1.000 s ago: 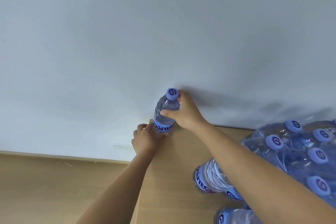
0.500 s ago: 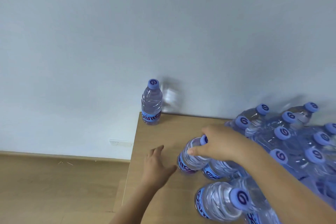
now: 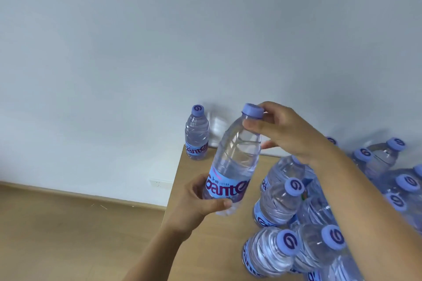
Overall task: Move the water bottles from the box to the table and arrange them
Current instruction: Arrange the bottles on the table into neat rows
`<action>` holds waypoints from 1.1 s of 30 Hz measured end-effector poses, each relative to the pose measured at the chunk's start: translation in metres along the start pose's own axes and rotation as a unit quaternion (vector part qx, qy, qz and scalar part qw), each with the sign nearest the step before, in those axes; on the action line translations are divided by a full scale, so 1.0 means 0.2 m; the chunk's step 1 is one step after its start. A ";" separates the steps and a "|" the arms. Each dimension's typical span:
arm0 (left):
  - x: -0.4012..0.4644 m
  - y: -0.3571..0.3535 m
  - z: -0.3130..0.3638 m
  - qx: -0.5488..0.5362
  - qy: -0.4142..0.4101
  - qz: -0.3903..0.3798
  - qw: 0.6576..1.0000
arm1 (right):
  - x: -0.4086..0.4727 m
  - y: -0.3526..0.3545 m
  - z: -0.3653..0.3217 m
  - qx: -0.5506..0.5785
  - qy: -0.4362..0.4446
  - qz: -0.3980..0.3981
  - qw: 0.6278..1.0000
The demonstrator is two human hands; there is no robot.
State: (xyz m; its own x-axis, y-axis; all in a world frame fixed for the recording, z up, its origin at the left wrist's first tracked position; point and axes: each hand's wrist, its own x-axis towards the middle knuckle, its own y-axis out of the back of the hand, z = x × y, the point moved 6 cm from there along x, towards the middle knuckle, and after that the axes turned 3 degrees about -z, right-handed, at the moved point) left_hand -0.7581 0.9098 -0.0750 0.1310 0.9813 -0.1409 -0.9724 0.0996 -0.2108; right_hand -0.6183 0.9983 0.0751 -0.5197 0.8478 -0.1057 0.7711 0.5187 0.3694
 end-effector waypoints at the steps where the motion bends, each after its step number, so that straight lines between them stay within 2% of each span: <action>1: -0.01 0.02 0.03 0.021 -0.013 0.059 0.998 | 0.02 -0.05 0.03 0.002 -0.004 0.005 1.000; 3: -0.03 0.04 0.09 0.061 -0.035 0.157 0.985 | 0.04 -0.14 0.06 -0.013 0.007 0.022 1.000; 5: -0.05 0.04 0.13 0.080 -0.058 0.182 0.978 | 0.06 -0.15 0.04 0.004 0.029 0.054 0.998; 10: -0.04 0.08 0.15 0.100 -0.063 0.192 0.974 | 0.12 -0.18 -0.03 0.011 0.028 0.009 1.000; 14: -0.01 0.19 0.06 0.128 -0.026 0.209 0.969 | 0.19 -0.26 0.00 -0.028 -0.001 -0.055 0.998; 17: 0.02 0.28 -0.06 0.162 0.012 0.206 0.965 | 0.25 -0.30 0.08 -0.034 -0.049 -0.072 0.996; 24: 0.17 0.44 -0.26 0.216 0.083 0.186 0.955 | 0.40 -0.45 0.31 -0.058 -0.119 -0.067 0.989; 33: 0.36 0.56 -0.35 0.248 0.124 0.177 0.944 | 0.55 -0.50 0.41 -0.139 -0.118 -0.021 0.983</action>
State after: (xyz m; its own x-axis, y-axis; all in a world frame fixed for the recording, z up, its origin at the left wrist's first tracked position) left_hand -0.8431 0.9792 -0.1772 -0.2385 0.9051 -0.3520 -0.9264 -0.1033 0.3621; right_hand -0.7217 1.0486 -0.0482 -0.4244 0.8451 -0.3251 0.6027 0.5316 0.5951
